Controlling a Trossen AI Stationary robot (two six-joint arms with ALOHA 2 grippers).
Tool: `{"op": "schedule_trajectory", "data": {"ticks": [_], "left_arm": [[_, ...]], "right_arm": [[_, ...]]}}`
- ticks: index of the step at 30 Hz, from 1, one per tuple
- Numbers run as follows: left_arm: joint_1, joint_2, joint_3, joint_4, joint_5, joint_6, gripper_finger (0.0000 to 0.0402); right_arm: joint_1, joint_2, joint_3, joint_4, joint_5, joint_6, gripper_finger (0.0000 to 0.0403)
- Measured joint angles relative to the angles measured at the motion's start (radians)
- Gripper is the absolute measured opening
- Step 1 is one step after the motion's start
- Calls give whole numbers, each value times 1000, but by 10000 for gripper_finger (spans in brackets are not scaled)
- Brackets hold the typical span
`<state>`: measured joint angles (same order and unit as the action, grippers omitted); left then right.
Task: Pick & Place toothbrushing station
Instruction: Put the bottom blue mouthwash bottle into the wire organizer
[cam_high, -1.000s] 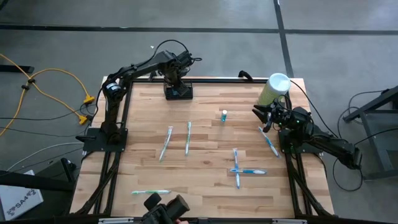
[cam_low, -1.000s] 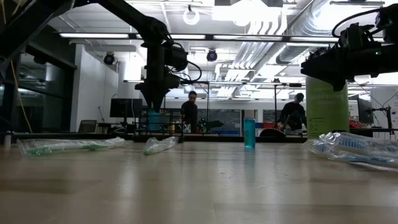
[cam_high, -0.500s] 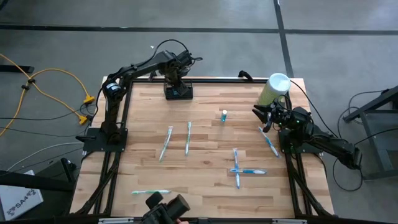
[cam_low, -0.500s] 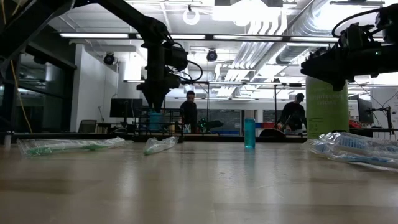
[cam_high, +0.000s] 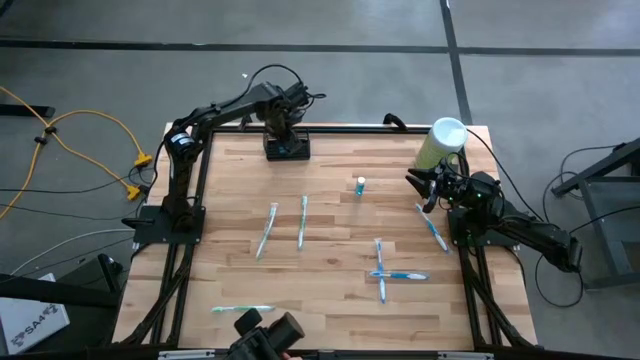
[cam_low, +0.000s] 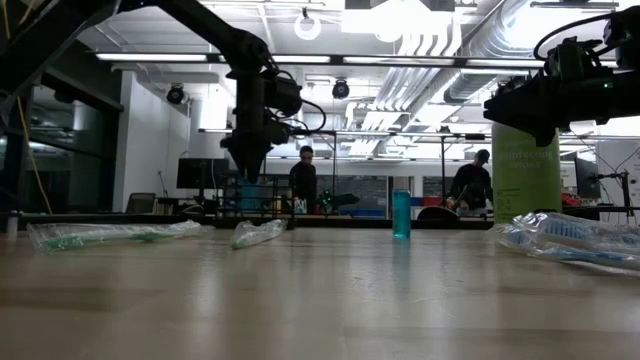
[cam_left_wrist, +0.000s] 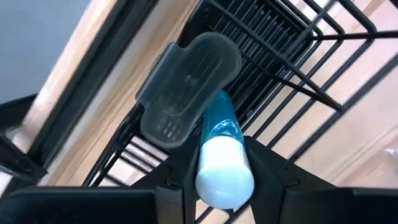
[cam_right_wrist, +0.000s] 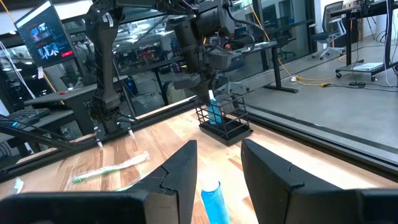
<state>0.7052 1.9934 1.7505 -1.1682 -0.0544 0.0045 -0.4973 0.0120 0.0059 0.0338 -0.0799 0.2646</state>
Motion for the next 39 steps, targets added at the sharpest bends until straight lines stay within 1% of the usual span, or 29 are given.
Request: {"op": "schedule_trajectory", "data": {"ticks": [11,16,19,39], "left_arm": [[2,0,-19,24,11,1,99],[3,0,-19,27,11,3,121],[6,0,-19,29,12,3,127],[7,0,-19,28,10,-1,131]], "right_arm": [[0,0,0,0,0,0,117],[0,0,0,0,0,0,117],[0,0,0,0,0,0,117],[0,0,0,0,0,0,117]]}}
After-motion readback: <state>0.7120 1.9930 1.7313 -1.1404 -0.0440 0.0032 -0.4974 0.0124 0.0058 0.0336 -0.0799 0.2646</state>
